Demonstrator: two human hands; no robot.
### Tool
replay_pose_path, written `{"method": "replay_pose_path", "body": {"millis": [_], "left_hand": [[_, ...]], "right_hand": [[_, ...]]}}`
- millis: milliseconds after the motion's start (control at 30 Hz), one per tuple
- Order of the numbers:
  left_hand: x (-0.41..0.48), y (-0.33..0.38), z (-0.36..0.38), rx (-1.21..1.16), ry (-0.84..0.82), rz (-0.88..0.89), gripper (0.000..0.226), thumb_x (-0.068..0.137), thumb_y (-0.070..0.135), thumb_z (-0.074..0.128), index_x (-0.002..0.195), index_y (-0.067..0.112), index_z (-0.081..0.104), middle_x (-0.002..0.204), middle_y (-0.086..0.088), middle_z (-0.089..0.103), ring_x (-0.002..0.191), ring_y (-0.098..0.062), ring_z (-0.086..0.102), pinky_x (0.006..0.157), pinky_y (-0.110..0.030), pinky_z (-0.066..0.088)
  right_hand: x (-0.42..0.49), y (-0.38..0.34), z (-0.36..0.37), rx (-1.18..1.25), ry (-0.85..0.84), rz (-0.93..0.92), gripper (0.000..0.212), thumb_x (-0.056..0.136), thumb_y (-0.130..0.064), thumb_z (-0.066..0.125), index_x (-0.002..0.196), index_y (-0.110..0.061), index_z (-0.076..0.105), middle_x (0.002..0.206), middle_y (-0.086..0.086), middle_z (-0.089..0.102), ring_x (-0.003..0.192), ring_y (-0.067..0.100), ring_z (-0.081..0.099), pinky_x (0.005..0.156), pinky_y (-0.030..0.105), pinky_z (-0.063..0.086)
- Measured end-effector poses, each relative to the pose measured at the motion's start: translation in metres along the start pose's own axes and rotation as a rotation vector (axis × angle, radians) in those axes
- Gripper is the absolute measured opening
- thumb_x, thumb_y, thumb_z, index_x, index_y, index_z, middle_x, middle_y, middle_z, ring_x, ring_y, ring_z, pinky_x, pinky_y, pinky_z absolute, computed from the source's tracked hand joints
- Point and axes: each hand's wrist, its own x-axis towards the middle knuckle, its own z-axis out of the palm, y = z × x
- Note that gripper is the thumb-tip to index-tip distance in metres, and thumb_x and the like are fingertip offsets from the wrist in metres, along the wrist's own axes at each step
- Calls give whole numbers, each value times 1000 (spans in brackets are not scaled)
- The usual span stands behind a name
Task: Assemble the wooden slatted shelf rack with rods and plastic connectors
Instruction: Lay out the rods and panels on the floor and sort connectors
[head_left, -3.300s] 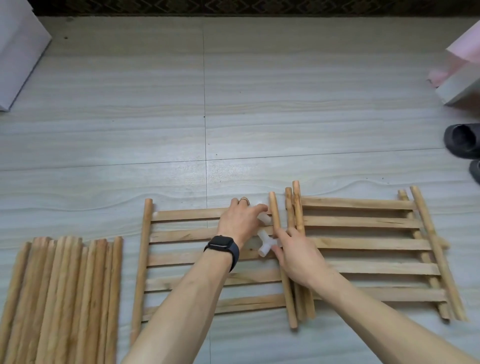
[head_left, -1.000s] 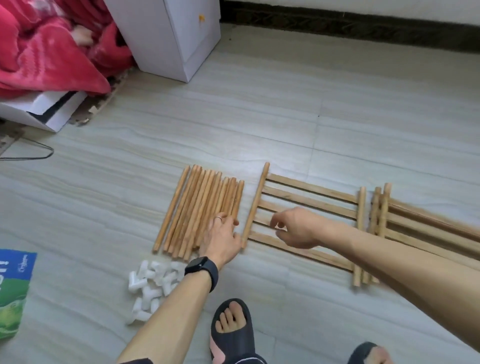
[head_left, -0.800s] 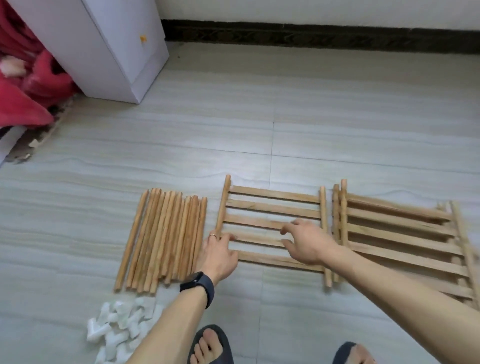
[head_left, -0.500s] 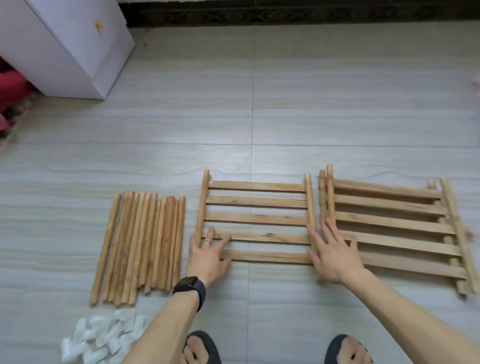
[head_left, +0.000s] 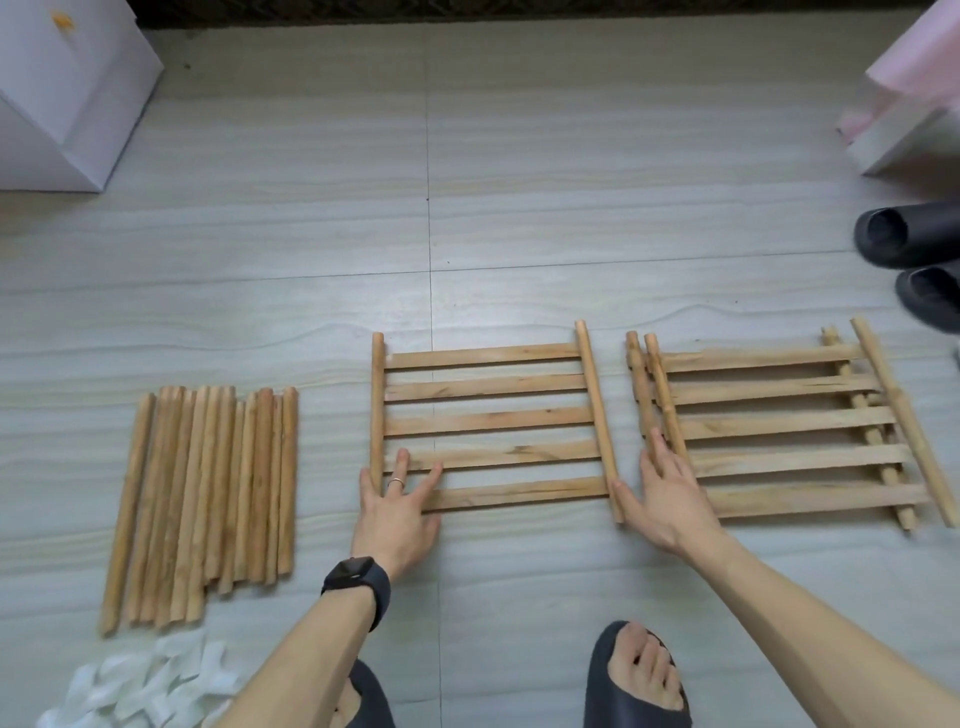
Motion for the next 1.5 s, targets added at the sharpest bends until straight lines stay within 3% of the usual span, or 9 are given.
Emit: {"method": "replay_pose_path", "body": {"millis": [167, 300, 500, 700, 900, 1033, 1200, 1333, 1500], "left_hand": [[-2, -9, 2, -37, -16, 27, 66, 103, 33, 42, 157, 51, 8, 168, 5, -16, 151, -46, -13, 123, -48, 19], [-4, -21, 1, 1, -10, 59, 91, 91, -8, 32, 153, 58, 16, 166, 17, -19, 155, -33, -12, 104, -40, 48], [4, -25, -3, 103, 19, 114, 104, 85, -20, 28, 153, 58, 17, 167, 14, -17, 155, -36, -6, 96, -38, 53], [-8, -31, -11, -92, 20, 115, 70, 97, 7, 39, 152, 49, 33, 169, 7, 5, 154, -34, 10, 120, -44, 30], [-66, -69, -10, -659, 373, -70, 42, 98, 16, 52, 137, 33, 56, 147, 5, 45, 137, -15, 43, 106, -26, 37], [-123, -136, 13, -539, 511, -438, 40, 96, 17, 53, 135, 26, 57, 137, -4, 52, 123, -25, 51, 95, -37, 47], [-167, -209, 40, -432, 351, -863, 45, 95, 32, 55, 138, 21, 49, 141, -11, 42, 129, -31, 40, 96, -40, 45], [-171, -228, 55, -489, 202, -757, 50, 99, 36, 52, 145, 26, 37, 135, -11, 49, 115, -30, 56, 84, -36, 48], [-165, -233, 53, -440, 272, -722, 29, 105, 30, 44, 131, 23, 53, 128, -7, 56, 104, -24, 62, 82, -35, 50]], "right_hand": [[5, -3, -2, 52, -12, 19, 83, 102, -62, 30, 159, -3, 22, 170, 3, -14, 155, 29, 4, 123, 48, 23], [7, -7, 1, 109, -4, 68, 80, 98, -66, 31, 152, -7, 41, 171, 8, -5, 155, 30, 11, 122, 41, 21], [-1, -17, -5, 159, -32, 125, 77, 98, -66, 33, 146, -8, 49, 171, 9, -4, 154, 32, 12, 120, 43, 24], [-10, -61, -18, -18, 94, -20, 68, 99, -49, 42, 153, -8, 37, 171, 6, 4, 155, 29, 2, 123, 50, 20], [-5, -131, -1, -125, 115, -316, 63, 99, -52, 43, 153, -19, 38, 170, 8, 11, 155, 31, 7, 124, 49, 20], [-5, -189, 30, -186, 38, -495, 64, 98, -61, 41, 156, -36, 29, 171, 4, 3, 156, 33, 3, 121, 59, 23], [-9, -220, 70, -355, -107, -521, 72, 95, -61, 41, 156, -51, 4, 167, -7, -22, 152, 34, -14, 104, 70, 39], [-12, -216, 77, -398, -103, -549, 75, 95, -59, 41, 158, -47, 2, 167, -6, -19, 150, 38, -8, 105, 60, 46], [-26, -212, 78, -419, -94, -580, 75, 96, -54, 42, 160, -41, 5, 168, -2, -10, 146, 40, 5, 108, 49, 46]]}}
